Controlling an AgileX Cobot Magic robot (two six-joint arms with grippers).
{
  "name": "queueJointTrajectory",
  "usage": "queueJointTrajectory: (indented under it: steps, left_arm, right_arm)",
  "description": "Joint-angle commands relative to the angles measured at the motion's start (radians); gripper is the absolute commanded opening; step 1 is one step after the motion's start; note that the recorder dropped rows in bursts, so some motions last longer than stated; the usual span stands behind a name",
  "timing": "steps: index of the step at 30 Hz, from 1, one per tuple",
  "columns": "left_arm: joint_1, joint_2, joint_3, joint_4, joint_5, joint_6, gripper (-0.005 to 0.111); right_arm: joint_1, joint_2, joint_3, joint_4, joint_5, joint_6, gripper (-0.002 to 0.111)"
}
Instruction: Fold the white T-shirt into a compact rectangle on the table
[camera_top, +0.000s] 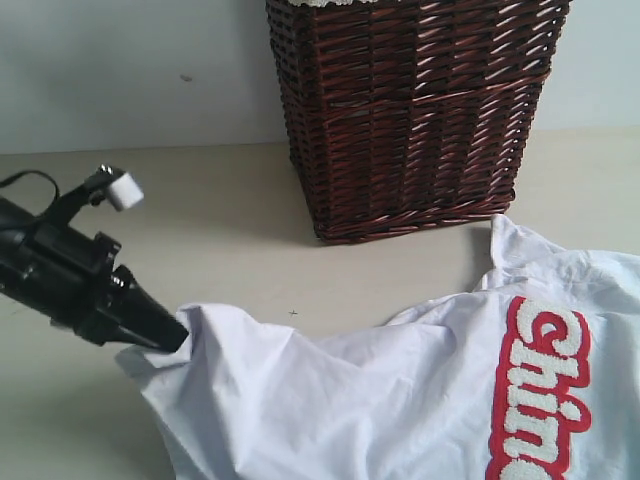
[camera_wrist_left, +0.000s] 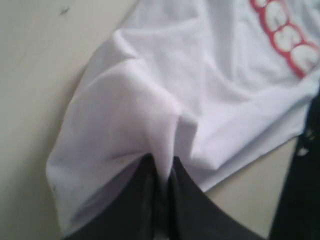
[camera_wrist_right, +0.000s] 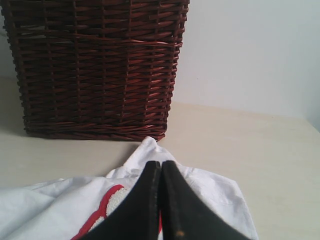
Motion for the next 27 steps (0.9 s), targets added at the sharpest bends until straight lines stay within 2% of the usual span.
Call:
queueJointTrajectory:
  steps: [1, 4, 12, 15, 20, 25, 27]
  left_arm:
    - [-0.002, -0.024, -0.081, -0.234, 0.218, 0.001, 0.000]
    - [-0.031, -0.049, -0.083, -0.299, 0.218, -0.061, 0.000]
    - [-0.133, -0.058, -0.077, -0.268, 0.218, -0.134, 0.000]
    - [-0.184, -0.058, -0.042, -0.268, 0.218, -0.196, 0.000]
    - [-0.275, -0.058, 0.053, -0.268, 0.218, -0.195, 0.000]
    - [-0.329, -0.058, 0.127, -0.270, 0.218, -0.185, 0.001]
    - [-0.333, -0.058, 0.134, -0.275, 0.218, -0.185, 0.006]
  right_arm:
    - [-0.001, -0.007, 0.005, -0.005, -0.005, -0.008, 0.000]
    - [-0.001, -0.007, 0.005, -0.005, -0.005, -0.008, 0.000]
    - [-0.001, -0.007, 0.005, -0.005, -0.005, -0.008, 0.000]
    - [-0.001, -0.007, 0.005, -0.005, -0.005, -0.008, 0.000]
    - [-0.001, -0.007, 0.005, -0.005, -0.005, -0.008, 0.000]
    - [-0.001, -0.007, 0.005, -0.005, -0.005, -0.008, 0.000]
    - [-0.001, -0.007, 0.005, -0.005, -0.005, -0.008, 0.000]
